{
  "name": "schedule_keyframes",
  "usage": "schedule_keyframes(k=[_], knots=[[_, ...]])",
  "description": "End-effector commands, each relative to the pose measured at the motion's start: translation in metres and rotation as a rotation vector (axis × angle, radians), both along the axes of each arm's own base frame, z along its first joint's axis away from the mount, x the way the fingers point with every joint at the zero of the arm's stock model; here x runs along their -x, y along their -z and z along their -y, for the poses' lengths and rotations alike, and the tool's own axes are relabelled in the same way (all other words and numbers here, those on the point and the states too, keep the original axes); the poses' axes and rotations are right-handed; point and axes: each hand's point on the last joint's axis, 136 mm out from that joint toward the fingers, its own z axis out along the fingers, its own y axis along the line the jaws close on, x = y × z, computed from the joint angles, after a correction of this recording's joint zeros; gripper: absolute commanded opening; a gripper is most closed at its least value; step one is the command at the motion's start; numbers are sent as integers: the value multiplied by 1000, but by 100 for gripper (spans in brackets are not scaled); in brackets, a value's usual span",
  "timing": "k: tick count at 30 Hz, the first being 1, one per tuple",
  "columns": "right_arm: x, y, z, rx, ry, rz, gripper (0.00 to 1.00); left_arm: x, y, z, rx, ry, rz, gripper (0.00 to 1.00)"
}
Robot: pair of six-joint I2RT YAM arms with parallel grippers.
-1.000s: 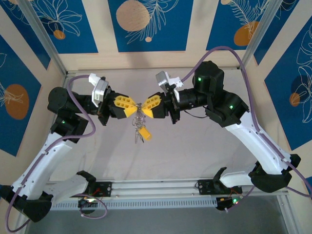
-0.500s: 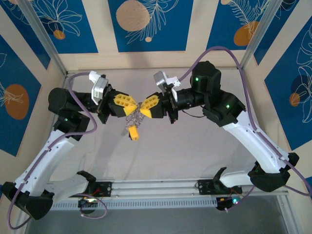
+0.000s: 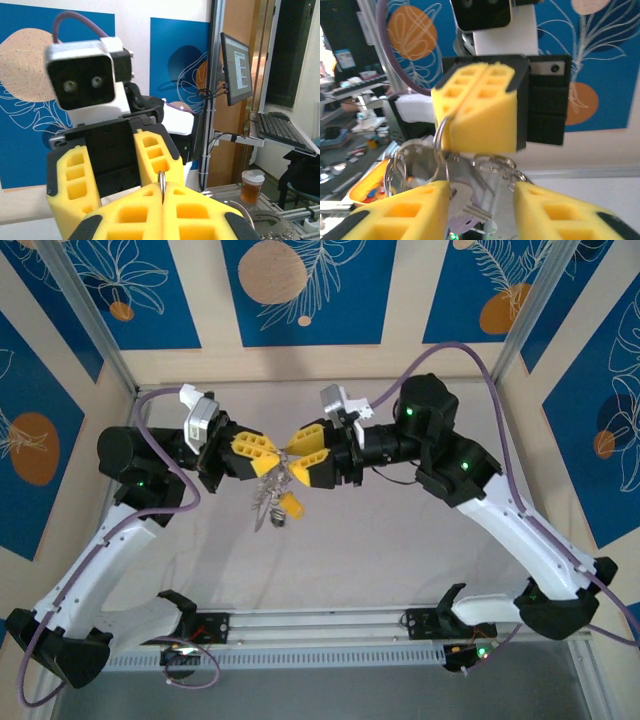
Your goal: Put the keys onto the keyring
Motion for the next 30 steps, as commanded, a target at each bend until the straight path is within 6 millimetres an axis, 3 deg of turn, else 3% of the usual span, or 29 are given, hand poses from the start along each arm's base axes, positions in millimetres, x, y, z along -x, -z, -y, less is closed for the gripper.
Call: schedule_keyframes(k=[1, 11, 22, 30], knots=[[-4, -12, 13, -51, 109, 80, 42, 2, -6, -3, 32, -30, 55, 0], [-13, -24, 4, -97, 142, 107, 44, 2, -8, -3, 41, -34, 44, 0], [10, -24, -8, -101, 14, 122, 44, 0, -6, -3, 39, -36, 45, 0], [-19, -26, 8, -76, 237, 148, 43, 2, -5, -4, 29, -42, 50, 0]])
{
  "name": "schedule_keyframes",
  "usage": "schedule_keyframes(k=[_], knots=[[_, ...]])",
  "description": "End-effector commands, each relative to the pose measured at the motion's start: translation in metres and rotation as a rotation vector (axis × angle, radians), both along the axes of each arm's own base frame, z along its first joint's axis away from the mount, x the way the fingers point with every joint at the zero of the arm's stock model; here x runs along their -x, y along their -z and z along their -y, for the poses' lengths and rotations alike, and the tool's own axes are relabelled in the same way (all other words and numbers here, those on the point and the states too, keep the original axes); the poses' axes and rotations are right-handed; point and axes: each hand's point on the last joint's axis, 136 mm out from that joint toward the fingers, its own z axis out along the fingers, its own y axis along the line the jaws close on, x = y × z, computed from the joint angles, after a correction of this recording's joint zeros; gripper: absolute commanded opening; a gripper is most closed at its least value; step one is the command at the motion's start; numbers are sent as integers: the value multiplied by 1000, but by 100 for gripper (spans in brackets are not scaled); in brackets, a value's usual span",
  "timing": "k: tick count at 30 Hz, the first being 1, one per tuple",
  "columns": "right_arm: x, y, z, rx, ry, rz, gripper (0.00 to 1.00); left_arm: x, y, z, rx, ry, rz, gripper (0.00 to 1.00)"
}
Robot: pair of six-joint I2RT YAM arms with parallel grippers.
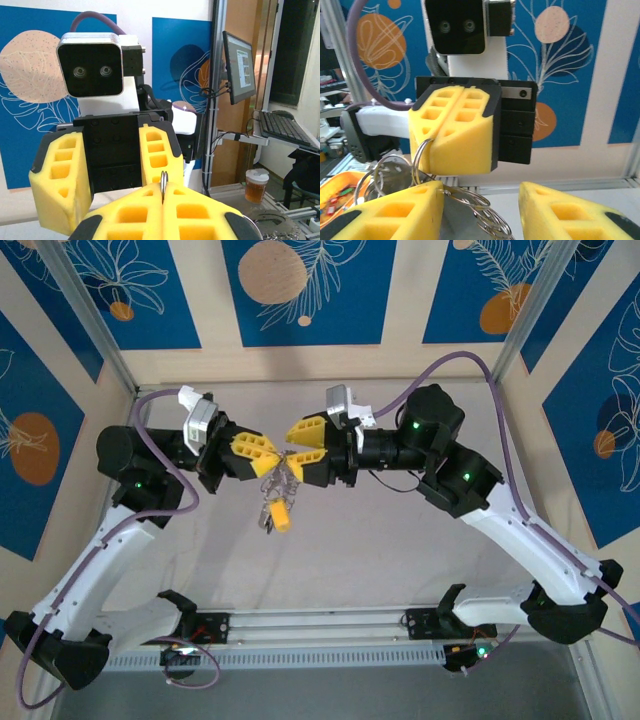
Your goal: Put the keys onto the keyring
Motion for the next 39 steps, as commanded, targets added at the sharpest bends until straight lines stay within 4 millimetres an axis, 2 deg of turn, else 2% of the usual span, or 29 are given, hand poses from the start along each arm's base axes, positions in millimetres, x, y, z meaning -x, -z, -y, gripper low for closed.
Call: schedule_keyframes(k=[1, 5, 8, 11, 18, 24, 29, 37, 39], knots=[[-9, -16, 19, -25, 119, 45, 44, 3, -6, -4, 28, -28, 37, 0], [-12, -26, 32, -41, 155, 29, 44, 2, -5, -3, 27, -30, 34, 0], [6, -33, 31, -64, 57, 28, 43, 2, -7, -3, 28, -29, 34, 0], [20, -27, 20, -50, -43, 26, 43, 1, -7, -3, 30, -29, 32, 0], [29, -13, -1, 8, -137, 7, 42, 2, -8, -4, 33, -29, 34, 0], [21, -6, -8, 35, -114, -14, 34, 2, -8, -3, 33, -26, 35, 0], [22, -4, -9, 42, -126, -21, 22, 5, -10, -5, 36, -24, 41, 0], [23, 7, -6, 71, -114, -34, 20, 5, -14, -5, 46, -26, 48, 0], [22, 7, -4, 68, -106, -36, 16, 4, -14, -5, 47, -25, 44, 0]])
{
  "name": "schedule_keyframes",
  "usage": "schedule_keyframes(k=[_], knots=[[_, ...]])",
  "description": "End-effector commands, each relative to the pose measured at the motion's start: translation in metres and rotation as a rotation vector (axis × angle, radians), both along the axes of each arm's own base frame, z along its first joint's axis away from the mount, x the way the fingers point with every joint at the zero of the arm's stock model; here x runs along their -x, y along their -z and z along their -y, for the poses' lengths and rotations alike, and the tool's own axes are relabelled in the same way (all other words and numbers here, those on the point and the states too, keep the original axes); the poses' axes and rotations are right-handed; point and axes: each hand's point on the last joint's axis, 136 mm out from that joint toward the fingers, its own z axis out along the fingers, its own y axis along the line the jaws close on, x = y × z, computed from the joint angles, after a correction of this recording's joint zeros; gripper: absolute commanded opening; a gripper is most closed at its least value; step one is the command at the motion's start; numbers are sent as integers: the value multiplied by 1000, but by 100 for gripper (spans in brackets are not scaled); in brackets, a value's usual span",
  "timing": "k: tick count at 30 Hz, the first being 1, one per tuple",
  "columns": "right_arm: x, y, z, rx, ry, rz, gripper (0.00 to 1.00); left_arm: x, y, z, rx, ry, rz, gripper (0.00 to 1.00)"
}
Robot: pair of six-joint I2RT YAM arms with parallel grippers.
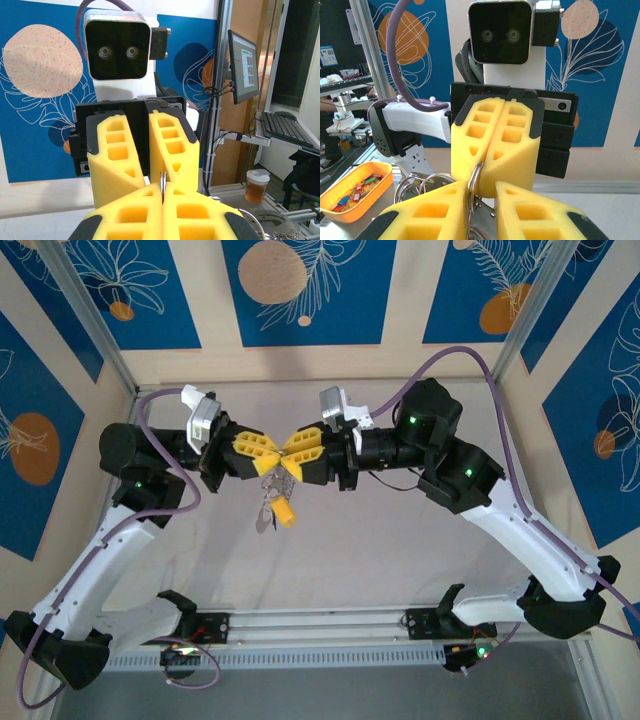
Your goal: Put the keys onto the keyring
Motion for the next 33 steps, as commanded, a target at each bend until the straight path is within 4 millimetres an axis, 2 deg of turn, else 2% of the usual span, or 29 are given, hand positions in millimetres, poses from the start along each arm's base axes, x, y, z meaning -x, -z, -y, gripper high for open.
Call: schedule_keyframes(k=[1, 5, 10, 13, 15, 19, 23, 27, 33], knots=[[1, 14, 1, 42, 7, -32, 13, 7, -16, -6, 55, -16, 64, 0], [-4, 14, 2, 33, 26, -30, 0, 7, -17, -6, 60, -12, 59, 0], [-14, 14, 6, 41, 77, -33, 0, 4, -15, -4, 45, -22, 48, 0], [-22, 14, 11, 66, 120, -30, 0, -1, -6, -1, -15, -54, 28, 0], [-29, 16, 15, 92, 159, -24, 0, -10, 9, -1, -107, -152, 32, 13], [-41, 25, 19, 169, 228, 5, 0, -19, 31, -12, -274, -319, 71, 29], [-48, 37, 18, 265, 265, 50, 0, -24, 47, -17, -400, -370, 74, 30], [-50, 46, 15, 363, 261, 72, 0, -30, 55, -20, -451, -410, 102, 31], [-44, 53, 9, 469, 217, 75, 0, -38, 66, -17, -540, -435, 135, 31]])
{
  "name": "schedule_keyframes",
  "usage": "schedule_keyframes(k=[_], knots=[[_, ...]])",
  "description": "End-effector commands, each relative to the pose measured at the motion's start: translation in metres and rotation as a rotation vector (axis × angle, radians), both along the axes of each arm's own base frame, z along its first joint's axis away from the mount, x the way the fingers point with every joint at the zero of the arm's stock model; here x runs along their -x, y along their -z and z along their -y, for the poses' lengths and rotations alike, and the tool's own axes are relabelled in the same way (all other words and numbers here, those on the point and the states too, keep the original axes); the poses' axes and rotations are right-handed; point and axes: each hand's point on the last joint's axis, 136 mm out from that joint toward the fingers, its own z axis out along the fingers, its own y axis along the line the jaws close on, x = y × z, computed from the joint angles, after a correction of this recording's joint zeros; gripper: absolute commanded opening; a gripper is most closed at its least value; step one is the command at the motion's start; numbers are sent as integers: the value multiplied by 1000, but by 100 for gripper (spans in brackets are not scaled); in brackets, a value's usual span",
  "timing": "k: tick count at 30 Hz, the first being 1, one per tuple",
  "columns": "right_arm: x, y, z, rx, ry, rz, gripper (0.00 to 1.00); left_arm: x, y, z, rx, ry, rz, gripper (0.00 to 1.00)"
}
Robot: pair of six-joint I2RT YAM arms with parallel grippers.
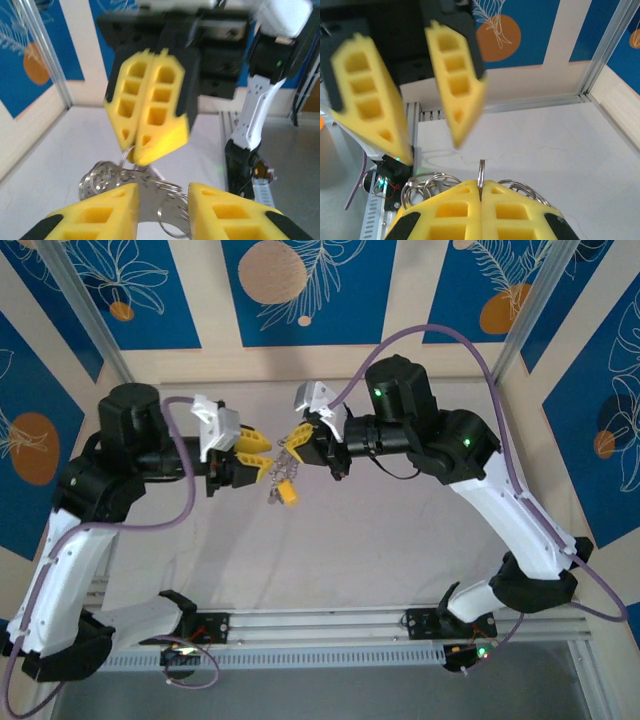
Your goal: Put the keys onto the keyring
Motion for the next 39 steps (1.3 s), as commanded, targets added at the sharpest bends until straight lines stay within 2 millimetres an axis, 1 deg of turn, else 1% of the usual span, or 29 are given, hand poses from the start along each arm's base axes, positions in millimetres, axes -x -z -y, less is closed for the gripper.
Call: schedule_keyframes(k=[1, 4, 9, 16, 22, 25, 26, 27, 30, 32, 33, 36, 39], knots=[[10, 8, 7, 83, -27, 5, 0, 1, 15, -4, -91, -15, 27, 31], [12, 11, 5, 106, -37, 0, 0, 2, 14, -2, -89, -8, 34, 31], [14, 17, 3, 145, -57, -10, 0, -2, 20, 4, -114, 5, 37, 31], [17, 18, 1, 149, -68, -11, 0, -4, 25, 12, -125, 22, 36, 30], [18, 17, 0, 145, -81, -4, 0, -5, 27, 16, -131, 33, 30, 23], [18, 17, 0, 144, -84, -2, 0, -6, 28, 18, -131, 37, 30, 16], [18, 17, 0, 143, -83, 0, 0, -6, 28, 18, -132, 38, 29, 10], [18, 17, -1, 143, -85, 1, 0, -6, 29, 18, -134, 38, 29, 0], [20, 14, -1, 132, -91, 7, 0, -6, 29, 20, -127, 46, 29, 0], [21, 14, 0, 126, -89, 9, 0, -6, 26, 21, -100, 42, 32, 0], [21, 15, 1, 124, -88, 4, 1, -4, 21, 21, -78, 45, 42, 0], [22, 23, 2, 123, -89, -18, 12, 3, 9, 22, -8, 67, 52, 0], [21, 29, 3, 124, -78, -44, 17, 9, 2, 23, 23, 90, 51, 0]])
